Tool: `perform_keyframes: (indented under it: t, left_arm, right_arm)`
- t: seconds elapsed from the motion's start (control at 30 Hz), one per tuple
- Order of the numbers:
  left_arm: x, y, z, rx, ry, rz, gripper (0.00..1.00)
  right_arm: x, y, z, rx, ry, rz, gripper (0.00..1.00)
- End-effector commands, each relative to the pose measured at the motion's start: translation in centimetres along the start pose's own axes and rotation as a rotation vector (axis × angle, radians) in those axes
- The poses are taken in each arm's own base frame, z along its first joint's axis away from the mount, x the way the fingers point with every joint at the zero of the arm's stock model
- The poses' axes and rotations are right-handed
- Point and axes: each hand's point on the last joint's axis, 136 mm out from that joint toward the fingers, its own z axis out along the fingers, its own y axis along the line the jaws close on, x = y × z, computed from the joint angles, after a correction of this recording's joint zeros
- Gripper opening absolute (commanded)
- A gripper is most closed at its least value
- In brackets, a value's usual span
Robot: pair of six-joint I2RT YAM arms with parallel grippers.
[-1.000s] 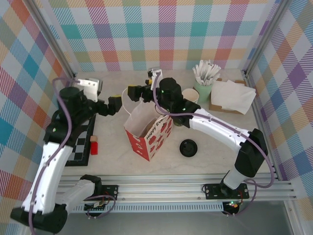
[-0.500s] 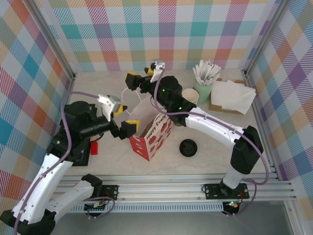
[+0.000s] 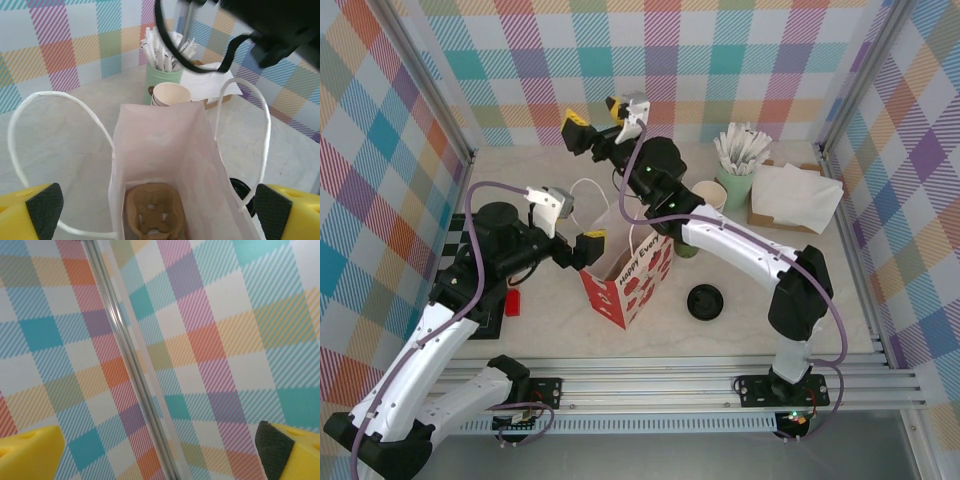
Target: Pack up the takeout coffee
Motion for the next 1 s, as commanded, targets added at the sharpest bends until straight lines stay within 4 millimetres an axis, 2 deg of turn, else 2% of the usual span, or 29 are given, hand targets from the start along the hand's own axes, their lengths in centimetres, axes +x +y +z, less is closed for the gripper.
perform_keyframes:
  t: [0.0, 0.1, 0.2, 0.3, 0.33, 0.43, 0.5, 0.57, 0.67, 0.73, 0.8, 0.93, 0.97]
  left_arm:
    - [-1.1, 0.3, 0.0, -0.024, -0.043, 0.021, 1.00]
    - [-1.3, 0.9, -0.3, -0.065, -0.053, 0.019, 1.00]
    - [-1.8, 2.7, -0.9, -0.172, -0.078, -0.001, 1.00]
    - [-2.1, 5.4, -1.7, -0.333, -0.094, -0.056, 1.00]
    - [-2.1, 6.2, -1.9, -0.381, -0.096, -0.081, 1.00]
    - [-2.1, 7.8, -2.3, -0.465, -0.096, -0.155, 1.00]
    - [-2.2, 8.1, -2.1, -0.477, -0.097, -0.190, 1.00]
    - [-2.4, 8.7, -2.1, -0.509, -0.109, -0.235, 1.00]
    - [-2.2, 11.0, -3.0, -0.652, -0.119, -0.321, 1.00]
    - [-2.2, 12.1, -3.5, -0.708, -0.123, -0.361, 1.00]
    - [-2.3, 12.2, -3.3, -0.690, -0.127, -0.368, 1.00]
    - [-4.5, 10.2, -1.1, -0.481, -0.137, -0.284, 1.00]
    - [-5.2, 10.2, -0.7, -0.467, -0.144, -0.275, 1.00]
  right_arm:
    - [-3.7, 1.8, -0.2, -0.062, -0.089, -0.068, 1.00]
    - [-4.8, 2.2, -0.4, -0.076, -0.116, -0.094, 1.00]
    - [-6.2, 2.2, -0.9, -0.064, -0.104, -0.125, 1.00]
    - [-5.7, 1.3, -1.9, -0.009, 0.054, -0.174, 1.00]
    - [-5.0, 0.2, -2.5, 0.044, 0.135, -0.187, 1.00]
    - [-2.5, -4.1, -6.0, 0.211, 0.363, -0.203, 1.00]
    - [-0.8, -6.5, -8.8, 0.285, 0.494, -0.202, 1.00]
    - [0.9, -9.1, -12.3, 0.357, 0.635, -0.195, 1.00]
    - [2.2, -11.9, -17.0, 0.454, 0.801, -0.170, 1.00]
    - [2.9, -12.7, -19.3, 0.466, 0.894, -0.155, 1.00]
    - [3.6, -13.2, -20.8, 0.457, 0.984, -0.149, 1.00]
    - [4.1, -15.9, -23.0, 0.562, 1.068, -0.152, 1.00]
    - [4.2, -16.8, -23.6, 0.607, 1.084, -0.145, 1.00]
